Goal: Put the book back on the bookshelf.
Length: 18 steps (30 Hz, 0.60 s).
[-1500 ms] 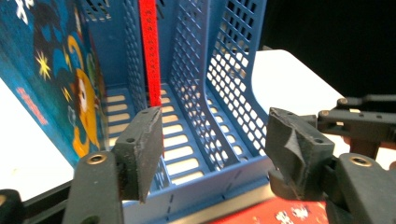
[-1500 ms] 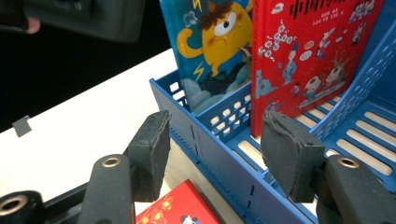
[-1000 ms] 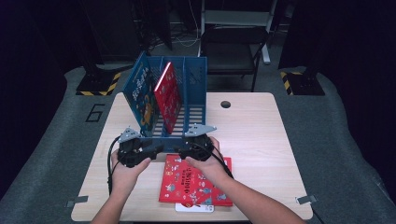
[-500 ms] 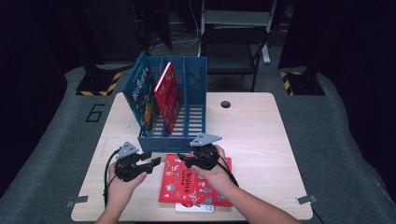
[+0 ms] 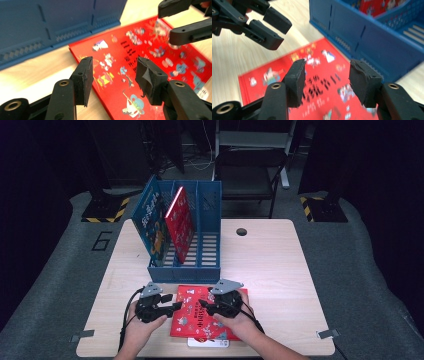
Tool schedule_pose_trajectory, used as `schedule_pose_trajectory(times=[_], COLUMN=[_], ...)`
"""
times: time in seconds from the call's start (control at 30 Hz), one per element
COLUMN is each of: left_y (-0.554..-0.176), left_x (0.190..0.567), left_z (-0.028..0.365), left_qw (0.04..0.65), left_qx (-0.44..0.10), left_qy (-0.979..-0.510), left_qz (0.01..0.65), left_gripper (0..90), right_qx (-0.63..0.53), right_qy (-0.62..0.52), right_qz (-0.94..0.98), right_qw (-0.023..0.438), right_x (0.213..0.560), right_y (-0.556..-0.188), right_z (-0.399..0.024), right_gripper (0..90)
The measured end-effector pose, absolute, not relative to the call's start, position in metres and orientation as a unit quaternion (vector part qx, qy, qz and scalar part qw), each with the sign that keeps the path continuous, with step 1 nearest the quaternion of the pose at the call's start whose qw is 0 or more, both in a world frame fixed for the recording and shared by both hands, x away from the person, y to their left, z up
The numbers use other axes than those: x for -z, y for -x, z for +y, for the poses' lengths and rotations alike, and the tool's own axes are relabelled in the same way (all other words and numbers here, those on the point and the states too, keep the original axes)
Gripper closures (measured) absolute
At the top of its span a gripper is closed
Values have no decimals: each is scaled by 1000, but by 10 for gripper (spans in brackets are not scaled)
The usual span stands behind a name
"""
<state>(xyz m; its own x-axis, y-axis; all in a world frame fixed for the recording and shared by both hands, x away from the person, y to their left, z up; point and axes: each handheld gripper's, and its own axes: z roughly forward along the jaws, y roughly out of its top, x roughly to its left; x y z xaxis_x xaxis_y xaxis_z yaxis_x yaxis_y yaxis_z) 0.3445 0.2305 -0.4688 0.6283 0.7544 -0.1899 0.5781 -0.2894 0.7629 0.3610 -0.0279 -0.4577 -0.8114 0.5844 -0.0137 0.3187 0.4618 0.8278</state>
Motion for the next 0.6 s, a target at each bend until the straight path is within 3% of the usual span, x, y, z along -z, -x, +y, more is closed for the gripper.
schedule_pose_trajectory(times=[0.17,0.47,0.6], left_y=[-349,-354,-357], left_x=[481,490,493], left_z=[216,200,193], left_qw=[406,375,363], left_qx=[-90,-137,-119], left_qy=[-816,-842,-854], left_qz=[401,362,352], left_gripper=[461,400,383], right_qx=[-432,-405,-391], right_qy=[-297,-325,-332], right_qz=[841,846,848], right_qw=[132,123,132], right_x=[476,488,490], right_y=[-353,-343,-336], right_z=[-41,-65,-82], right_gripper=[442,428,417])
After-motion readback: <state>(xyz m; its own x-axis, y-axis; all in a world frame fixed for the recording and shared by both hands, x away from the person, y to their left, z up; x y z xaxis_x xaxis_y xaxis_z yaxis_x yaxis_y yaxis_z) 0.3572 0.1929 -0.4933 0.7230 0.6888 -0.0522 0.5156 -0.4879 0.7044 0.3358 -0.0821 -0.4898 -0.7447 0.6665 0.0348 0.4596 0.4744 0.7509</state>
